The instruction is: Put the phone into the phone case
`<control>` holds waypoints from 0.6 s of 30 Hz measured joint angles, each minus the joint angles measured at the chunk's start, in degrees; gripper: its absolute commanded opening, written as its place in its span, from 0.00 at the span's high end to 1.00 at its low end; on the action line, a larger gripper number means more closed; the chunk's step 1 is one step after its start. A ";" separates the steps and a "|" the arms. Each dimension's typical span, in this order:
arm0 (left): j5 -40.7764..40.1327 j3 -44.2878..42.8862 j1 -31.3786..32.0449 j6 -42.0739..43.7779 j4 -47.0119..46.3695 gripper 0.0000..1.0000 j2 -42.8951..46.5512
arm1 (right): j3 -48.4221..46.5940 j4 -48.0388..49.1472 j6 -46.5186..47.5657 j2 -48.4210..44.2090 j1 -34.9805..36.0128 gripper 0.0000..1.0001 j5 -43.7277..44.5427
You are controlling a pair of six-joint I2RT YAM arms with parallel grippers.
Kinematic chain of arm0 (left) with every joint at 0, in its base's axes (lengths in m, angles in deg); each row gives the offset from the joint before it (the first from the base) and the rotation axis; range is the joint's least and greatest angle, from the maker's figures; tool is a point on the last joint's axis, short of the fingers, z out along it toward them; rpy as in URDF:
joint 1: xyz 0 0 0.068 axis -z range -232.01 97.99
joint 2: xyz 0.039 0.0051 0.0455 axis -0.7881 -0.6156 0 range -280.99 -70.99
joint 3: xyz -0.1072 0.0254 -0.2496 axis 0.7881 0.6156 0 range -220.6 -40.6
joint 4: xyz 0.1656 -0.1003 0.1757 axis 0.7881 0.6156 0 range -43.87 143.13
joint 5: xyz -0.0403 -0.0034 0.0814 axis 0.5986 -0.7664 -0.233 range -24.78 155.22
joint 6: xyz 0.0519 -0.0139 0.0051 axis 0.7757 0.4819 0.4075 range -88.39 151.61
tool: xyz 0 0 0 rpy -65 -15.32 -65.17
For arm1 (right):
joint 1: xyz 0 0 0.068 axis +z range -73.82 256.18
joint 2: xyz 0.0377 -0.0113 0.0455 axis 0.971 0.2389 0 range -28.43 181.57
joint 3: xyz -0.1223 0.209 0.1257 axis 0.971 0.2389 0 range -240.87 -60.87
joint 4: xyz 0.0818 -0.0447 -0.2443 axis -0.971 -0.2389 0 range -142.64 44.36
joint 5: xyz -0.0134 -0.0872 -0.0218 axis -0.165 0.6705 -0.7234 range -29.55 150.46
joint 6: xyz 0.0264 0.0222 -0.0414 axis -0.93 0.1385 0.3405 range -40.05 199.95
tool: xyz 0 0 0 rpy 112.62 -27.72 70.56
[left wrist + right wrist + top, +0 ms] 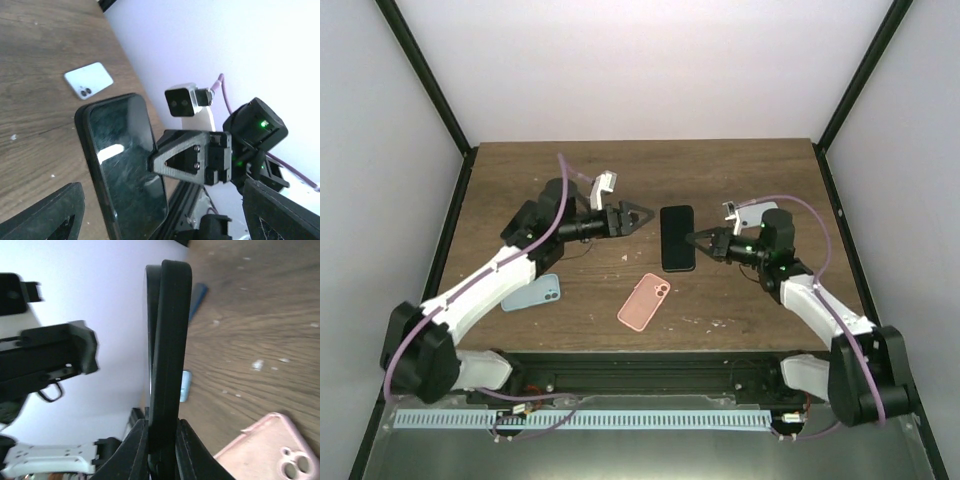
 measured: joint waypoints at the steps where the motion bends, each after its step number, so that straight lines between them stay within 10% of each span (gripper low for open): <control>1: 0.39 0.96 0.00 -0.35 -0.42 0.13 1.81 | -0.04 1.46 -1.40 -1.16 0.00 0.96 -1.33; 18: 11.37 10.54 -0.11 -18.10 -28.24 0.52 5.99 | -1.46 24.79 -22.40 -5.53 6.27 0.93 -10.29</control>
